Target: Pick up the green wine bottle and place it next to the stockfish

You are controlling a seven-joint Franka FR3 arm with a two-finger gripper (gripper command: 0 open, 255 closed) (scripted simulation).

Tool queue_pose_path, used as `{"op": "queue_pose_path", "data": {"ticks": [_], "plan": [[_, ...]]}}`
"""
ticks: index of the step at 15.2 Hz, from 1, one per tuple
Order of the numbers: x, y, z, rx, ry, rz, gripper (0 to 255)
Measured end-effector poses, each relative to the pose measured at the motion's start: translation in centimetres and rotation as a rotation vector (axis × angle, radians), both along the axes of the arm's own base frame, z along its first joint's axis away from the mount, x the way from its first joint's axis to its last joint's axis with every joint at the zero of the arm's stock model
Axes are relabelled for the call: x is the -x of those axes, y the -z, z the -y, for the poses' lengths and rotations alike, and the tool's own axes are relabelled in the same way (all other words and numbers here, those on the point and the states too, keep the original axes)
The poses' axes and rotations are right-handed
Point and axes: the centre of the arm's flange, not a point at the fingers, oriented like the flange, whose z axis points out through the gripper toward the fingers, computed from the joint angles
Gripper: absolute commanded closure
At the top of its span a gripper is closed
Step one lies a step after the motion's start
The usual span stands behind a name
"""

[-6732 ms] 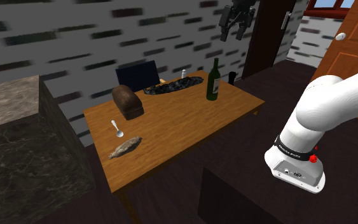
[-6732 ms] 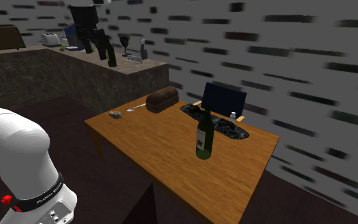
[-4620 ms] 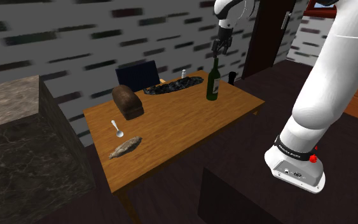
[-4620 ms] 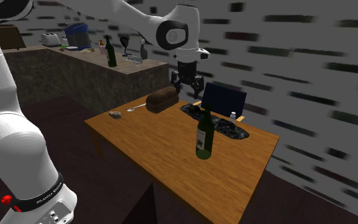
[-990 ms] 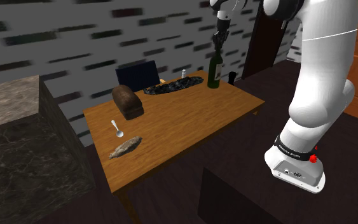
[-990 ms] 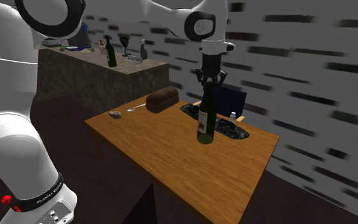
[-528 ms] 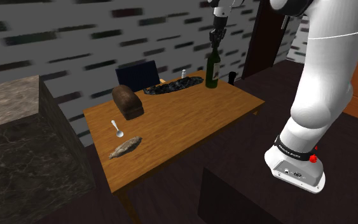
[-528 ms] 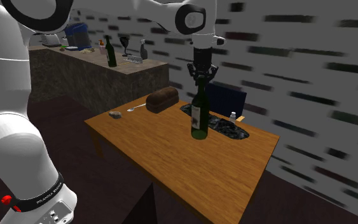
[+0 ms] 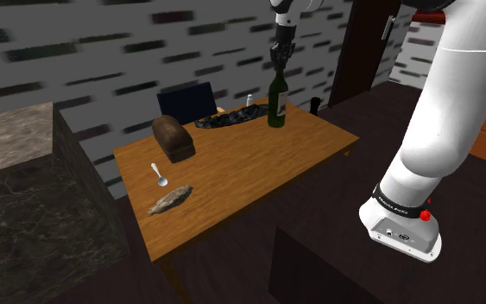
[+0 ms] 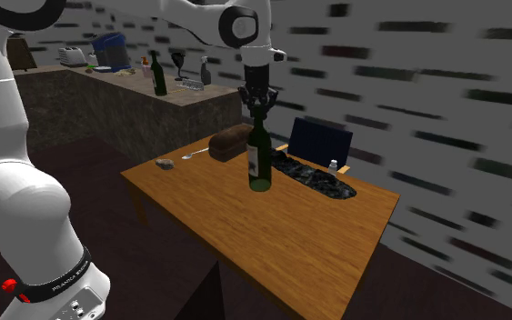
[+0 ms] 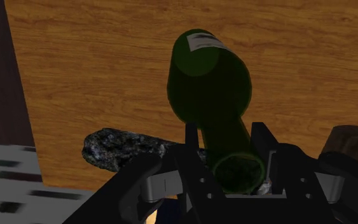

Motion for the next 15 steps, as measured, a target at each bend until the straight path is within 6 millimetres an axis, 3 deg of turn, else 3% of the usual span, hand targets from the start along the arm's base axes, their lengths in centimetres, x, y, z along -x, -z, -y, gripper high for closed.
{"op": "queue_pose_path", "data": {"ticks": [15], "plan": [[0.2, 0.0, -19.8, 0.000, 0.000, 0.000, 255]]}}
